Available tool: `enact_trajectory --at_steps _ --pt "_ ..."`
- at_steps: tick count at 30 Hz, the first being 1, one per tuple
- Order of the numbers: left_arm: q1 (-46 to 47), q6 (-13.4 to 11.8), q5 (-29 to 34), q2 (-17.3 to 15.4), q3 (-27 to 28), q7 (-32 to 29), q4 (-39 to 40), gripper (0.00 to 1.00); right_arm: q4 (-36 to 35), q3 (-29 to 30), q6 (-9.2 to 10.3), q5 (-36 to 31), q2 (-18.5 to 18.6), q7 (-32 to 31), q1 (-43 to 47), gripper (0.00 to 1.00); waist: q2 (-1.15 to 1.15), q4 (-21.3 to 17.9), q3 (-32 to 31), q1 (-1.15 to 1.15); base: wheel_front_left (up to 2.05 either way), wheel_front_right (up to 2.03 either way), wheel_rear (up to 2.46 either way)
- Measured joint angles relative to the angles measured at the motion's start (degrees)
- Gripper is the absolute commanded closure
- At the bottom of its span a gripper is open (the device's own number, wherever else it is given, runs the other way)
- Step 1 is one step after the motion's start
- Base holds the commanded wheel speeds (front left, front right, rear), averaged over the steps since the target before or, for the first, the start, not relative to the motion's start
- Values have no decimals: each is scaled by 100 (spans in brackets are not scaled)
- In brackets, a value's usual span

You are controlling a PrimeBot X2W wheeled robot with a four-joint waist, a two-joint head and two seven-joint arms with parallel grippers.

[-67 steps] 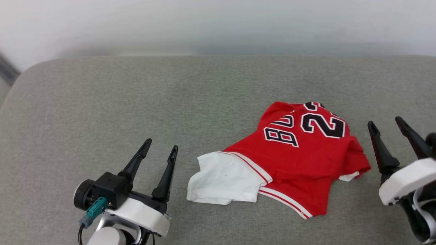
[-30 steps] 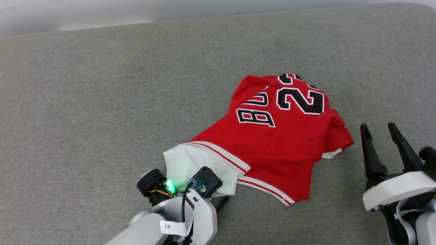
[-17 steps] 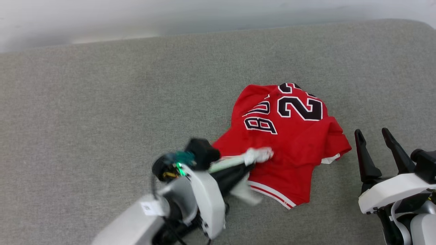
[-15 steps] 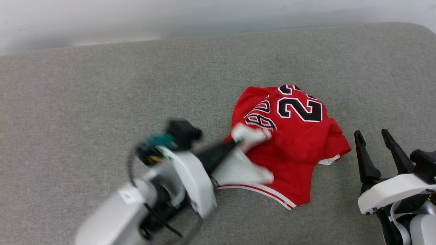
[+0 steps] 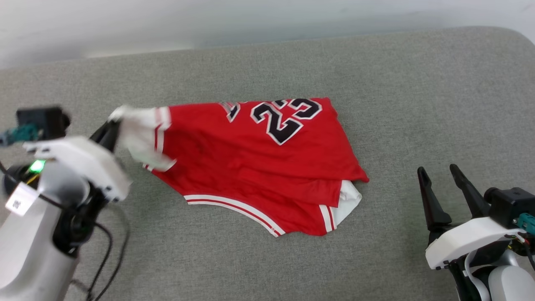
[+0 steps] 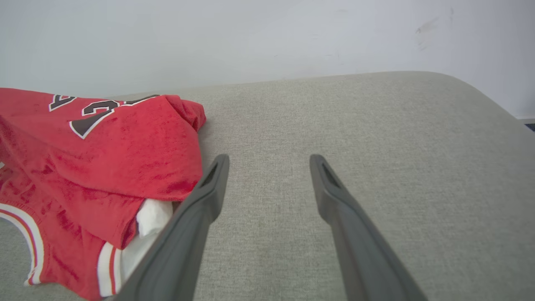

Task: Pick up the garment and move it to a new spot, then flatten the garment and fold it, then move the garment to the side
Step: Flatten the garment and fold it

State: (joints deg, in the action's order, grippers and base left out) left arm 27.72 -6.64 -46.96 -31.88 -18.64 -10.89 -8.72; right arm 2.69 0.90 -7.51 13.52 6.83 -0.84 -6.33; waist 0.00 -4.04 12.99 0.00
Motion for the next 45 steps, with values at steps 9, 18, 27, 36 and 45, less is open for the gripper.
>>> enact_trajectory --at_steps 9,18,27,36,45 --pt "-703 -345 236 -189 32 320 -1350 100 7 -97 0 0 14 -14 5 0 0 64 175 0 0 0 0" --pt "-615 77 509 80 -109 1445 -1601 0 -1 -102 0 -9 77 -77 0 0 0 316 52 0 0 0 0" --pt "-739 207 1541 182 -140 2577 -528 0 -235 -237 0 57 318 -335 83 0 0 651 -270 0 0 0 0" --pt "-1963 230 2573 831 208 2596 1267 0 -567 -1136 0 728 1029 -2260 133 0 0 1123 -457 0 0 0 0" --pt "-2146 573 2883 1248 272 2596 1391 0 257 -1412 0 564 1288 -3612 -582 0 0 1636 -317 0 0 0 0"
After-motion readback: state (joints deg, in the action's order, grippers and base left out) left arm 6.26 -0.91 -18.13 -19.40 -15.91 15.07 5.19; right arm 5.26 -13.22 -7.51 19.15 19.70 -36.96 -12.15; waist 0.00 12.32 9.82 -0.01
